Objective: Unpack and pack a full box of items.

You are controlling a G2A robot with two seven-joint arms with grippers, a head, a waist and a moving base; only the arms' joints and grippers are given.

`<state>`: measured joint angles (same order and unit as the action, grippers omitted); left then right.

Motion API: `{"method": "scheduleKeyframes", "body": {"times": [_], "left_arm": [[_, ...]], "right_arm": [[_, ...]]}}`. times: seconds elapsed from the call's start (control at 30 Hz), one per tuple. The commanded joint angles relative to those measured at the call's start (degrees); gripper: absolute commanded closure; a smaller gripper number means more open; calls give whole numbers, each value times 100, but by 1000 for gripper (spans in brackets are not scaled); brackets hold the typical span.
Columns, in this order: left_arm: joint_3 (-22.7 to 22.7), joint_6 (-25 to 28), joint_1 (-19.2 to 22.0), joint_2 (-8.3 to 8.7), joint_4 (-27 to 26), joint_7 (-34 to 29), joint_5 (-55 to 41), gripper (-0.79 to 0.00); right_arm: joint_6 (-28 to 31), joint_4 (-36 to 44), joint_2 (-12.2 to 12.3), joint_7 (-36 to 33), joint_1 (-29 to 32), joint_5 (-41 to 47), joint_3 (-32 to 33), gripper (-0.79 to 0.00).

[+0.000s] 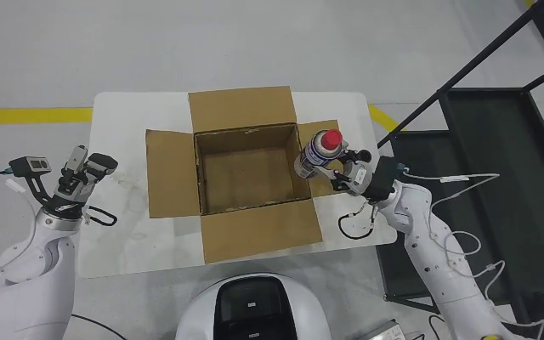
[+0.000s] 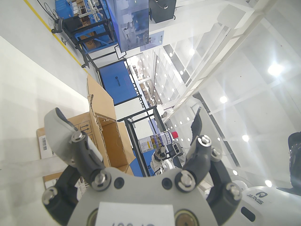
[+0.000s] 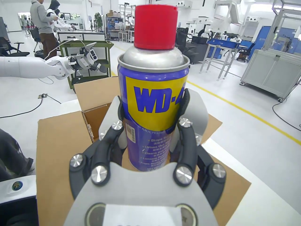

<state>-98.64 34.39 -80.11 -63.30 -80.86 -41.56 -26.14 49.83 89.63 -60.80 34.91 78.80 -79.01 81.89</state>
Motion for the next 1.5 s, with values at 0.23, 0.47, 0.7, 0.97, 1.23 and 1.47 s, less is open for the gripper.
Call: {"method": "scheduleKeyframes", "body": {"times": [0.23,0.47,0.7,0.97,1.23,1.47], "left_arm": [[0,0,0,0,0,0,0,-785],[0,0,0,0,0,0,0,-785],[0,0,0,0,0,0,0,-785],[0,0,0,0,0,0,0,-785],[0,0,0,0,0,0,0,-785],[0,0,0,0,0,0,0,-785]], "right_arm": [[1,0,0,1,1,0,0,0],[1,0,0,1,1,0,0,0],[-64,-110,32,62,322,279,271,0],[-128,-187,116,806,1029,250,931,0],[-536,-412,127,2075,1595,-30,1257,0],[-1045,-1166,129,2999,1931,-351,1372,0]]}}
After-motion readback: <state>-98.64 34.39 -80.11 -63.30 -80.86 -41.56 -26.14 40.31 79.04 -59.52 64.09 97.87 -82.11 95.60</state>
